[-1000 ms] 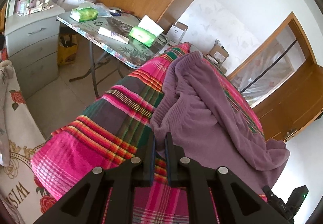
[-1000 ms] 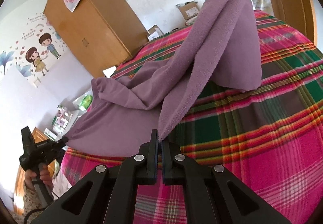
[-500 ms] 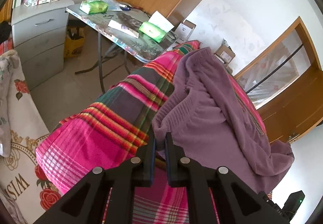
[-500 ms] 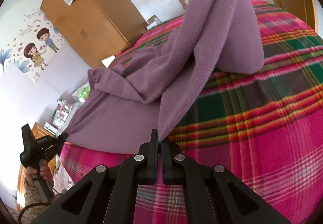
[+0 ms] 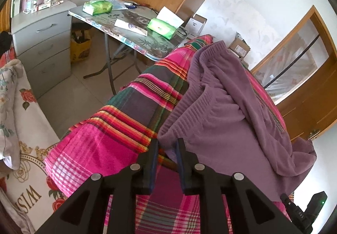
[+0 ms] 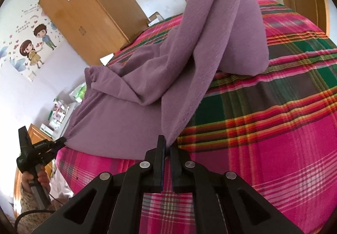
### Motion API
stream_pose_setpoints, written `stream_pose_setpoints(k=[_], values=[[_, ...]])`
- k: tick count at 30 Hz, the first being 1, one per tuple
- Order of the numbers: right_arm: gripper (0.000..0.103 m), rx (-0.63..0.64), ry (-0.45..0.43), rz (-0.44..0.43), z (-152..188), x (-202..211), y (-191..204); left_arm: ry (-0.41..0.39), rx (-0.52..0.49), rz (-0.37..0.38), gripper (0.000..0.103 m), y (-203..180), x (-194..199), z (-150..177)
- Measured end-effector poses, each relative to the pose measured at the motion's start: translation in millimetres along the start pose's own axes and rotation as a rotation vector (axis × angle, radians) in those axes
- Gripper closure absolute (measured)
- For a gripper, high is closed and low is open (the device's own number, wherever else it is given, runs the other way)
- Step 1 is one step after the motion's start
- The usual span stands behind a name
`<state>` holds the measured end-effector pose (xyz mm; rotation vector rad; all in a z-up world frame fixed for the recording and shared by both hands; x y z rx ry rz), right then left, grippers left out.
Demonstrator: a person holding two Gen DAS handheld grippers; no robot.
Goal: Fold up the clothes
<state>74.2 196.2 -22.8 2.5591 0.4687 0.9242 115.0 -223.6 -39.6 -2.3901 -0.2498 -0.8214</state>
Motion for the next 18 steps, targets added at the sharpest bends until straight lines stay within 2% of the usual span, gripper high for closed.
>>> stream_pose_setpoints(k=[7,11,13,18], values=[[0.092,0.066,0.021,-0.012,-7.3,16.1,7.0,-0.039,-0.055,-0.033,0.085,-3.8,13.3,-14.7],[0.088,0.084,0.034,-0.057,-15.2,25.6,14.1,-0.063,-0.097,0.015,0.078,-24.1,16.2,-33.4],[0.081,0.092,0.031,-0.089,-20.6,27.3,21.0,-0.076,-0.136,0.040,0.076,-37.5,14.0,-41.8],[0.078,0.184,0.029,-0.127,-30.4,17.7,43.7,-0.089,-0.308,0.084,0.073,-86.4,-3.7,-64.7]])
Point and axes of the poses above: each gripper's, at about its wrist camera, not at the fingertips, and x roughly against the way its jaws point, y to its left, z to its underside, the point moved 5 cm from there along -x, roughly the way its jaws point, and after that the axes turned 12 degrees about -y, right-handed, at the moved point
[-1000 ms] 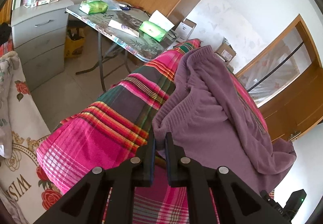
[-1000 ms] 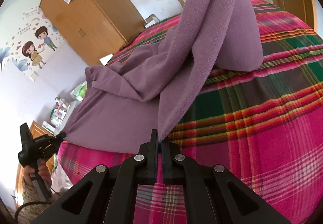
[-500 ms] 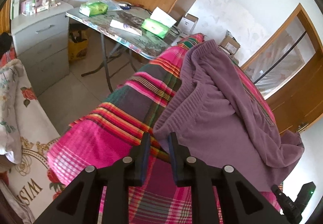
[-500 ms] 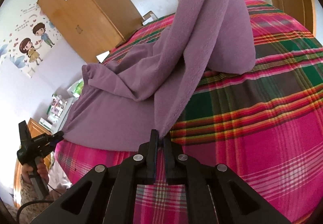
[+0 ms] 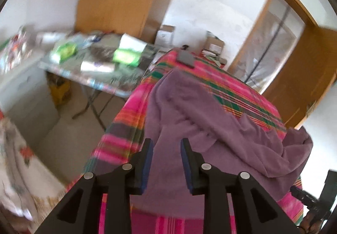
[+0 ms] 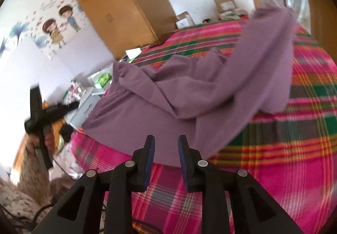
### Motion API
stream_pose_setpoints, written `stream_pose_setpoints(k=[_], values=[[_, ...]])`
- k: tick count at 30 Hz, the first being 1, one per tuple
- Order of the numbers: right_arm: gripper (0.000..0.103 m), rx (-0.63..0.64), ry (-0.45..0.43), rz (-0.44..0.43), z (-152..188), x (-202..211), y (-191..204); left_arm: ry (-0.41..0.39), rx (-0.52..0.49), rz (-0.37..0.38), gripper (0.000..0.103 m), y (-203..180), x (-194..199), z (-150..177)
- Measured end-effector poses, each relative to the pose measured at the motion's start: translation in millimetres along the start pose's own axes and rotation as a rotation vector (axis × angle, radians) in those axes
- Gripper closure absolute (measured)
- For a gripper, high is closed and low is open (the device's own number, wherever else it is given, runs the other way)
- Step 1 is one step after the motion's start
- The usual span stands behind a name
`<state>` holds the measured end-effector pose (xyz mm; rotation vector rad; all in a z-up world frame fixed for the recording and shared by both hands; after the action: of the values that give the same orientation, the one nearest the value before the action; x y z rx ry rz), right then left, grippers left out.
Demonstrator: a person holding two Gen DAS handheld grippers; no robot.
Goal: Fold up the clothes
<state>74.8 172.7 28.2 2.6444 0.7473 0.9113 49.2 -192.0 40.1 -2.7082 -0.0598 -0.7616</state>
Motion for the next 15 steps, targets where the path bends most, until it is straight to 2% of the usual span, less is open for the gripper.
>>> stream_pose_setpoints(k=[4,7,10,13,15], values=[[0.077,0.107,0.023,0.017,-10.0,-19.5,9.1,-0.004,-0.201,0.037,0.070,-36.1,-22.0,-22.7],[0.075,0.143,0.055,0.014,-14.2,-37.5,9.7,0.012,-0.413,0.127,0.069,-69.0,-41.3,-28.9],[0.074,0.178,0.090,0.027,-16.6,-55.3,8.3,0.046,-0.530,0.129,0.069,-86.8,-64.3,-35.4],[0.074,0.199,0.114,0.027,-18.7,-67.3,7.2,0.067,-0.622,0.212,0.069,-104.8,-79.7,-40.2],[0.073,0.213,0.135,0.023,-19.6,-74.6,6.4,0.112,-0.737,0.233,0.069,-115.7,-94.7,-36.5]])
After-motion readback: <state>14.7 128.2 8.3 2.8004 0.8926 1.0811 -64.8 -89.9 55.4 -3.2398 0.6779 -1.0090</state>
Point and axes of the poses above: each gripper's, at about its wrist camera, not at the fingertips, and x roughly against the way its jaws point, y to its left, z to its underside, the point moved 5 cm from there along -x, roughly the way its jaws point, and after that the axes turned 12 degrees about -y, right-handed, at the moved point
